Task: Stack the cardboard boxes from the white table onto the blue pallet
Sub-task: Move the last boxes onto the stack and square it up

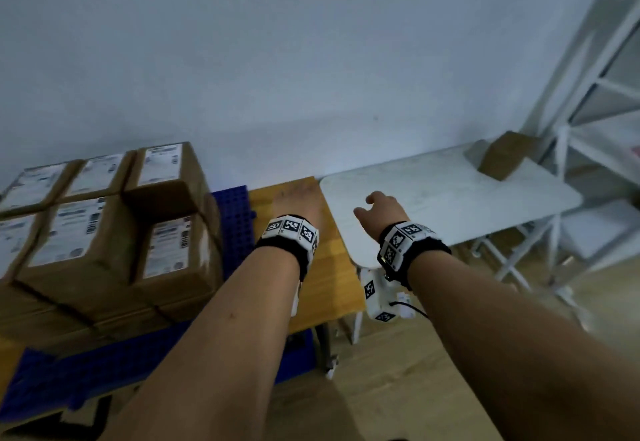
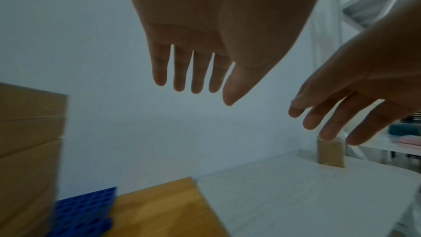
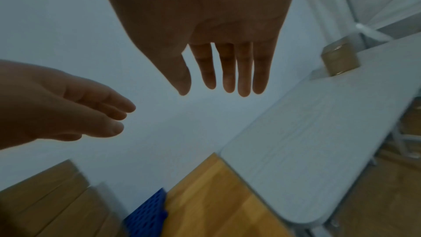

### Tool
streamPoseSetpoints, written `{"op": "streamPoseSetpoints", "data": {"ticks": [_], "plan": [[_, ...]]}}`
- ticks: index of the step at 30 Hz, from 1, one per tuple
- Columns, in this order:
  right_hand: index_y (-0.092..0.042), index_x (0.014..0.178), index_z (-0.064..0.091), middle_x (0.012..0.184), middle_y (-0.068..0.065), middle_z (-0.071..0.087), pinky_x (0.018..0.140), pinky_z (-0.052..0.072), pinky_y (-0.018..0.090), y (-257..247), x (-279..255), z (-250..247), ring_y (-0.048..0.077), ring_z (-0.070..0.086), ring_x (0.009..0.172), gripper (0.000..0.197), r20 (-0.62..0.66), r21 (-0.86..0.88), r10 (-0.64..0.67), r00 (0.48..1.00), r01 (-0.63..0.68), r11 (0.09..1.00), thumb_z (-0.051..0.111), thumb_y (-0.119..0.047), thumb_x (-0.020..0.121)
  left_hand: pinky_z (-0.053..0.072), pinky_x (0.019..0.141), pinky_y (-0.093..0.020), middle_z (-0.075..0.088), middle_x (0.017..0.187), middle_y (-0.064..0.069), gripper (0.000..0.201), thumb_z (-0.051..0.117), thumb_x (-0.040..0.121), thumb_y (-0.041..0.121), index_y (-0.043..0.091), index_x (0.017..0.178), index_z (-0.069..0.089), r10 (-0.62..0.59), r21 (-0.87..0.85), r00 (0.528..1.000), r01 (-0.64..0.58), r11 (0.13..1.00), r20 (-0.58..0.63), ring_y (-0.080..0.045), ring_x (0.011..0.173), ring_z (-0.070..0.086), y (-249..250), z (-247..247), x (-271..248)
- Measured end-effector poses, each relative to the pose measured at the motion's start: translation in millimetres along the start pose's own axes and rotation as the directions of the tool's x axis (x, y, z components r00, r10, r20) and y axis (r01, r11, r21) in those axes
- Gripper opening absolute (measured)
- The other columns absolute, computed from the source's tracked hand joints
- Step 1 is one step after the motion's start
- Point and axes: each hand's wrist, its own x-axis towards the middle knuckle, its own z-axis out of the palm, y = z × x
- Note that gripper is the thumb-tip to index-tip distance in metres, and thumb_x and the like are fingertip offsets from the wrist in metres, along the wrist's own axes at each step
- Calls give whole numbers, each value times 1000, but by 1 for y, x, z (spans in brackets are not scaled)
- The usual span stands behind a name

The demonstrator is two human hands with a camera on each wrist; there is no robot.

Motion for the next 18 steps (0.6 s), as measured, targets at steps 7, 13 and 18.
{"op": "streamPoseSetpoints", "data": {"ticks": [7,13,18], "plan": [[-13,136,46,137,14,46,95,48,42,119,33,-78,33,53,117,49,-40,14,137,990,-137,991,52,-35,92,37,99,-40,45,134,-10,45,45,89,13,12,134,42,121,-25,991,-120,992,54,-30,122,43,140,18,51],[-14,137,46,137,13,48,94,48,40,197,57,-133,32,54,117,51,-88,67,253,964,-247,967,53,-36,92,34,102,-40,43,137,-10,49,43,89,12,11,137,39,254,-9,964,-254,967,79,-29,124,42,231,31,90],[-14,138,46,136,13,49,94,48,41,246,93,-165,32,55,115,51,-111,89,333,936,-324,942,53,-37,92,35,101,-39,44,136,-10,48,46,89,13,10,136,40,319,-34,943,-317,948,97,-29,122,43,293,42,139]]}}
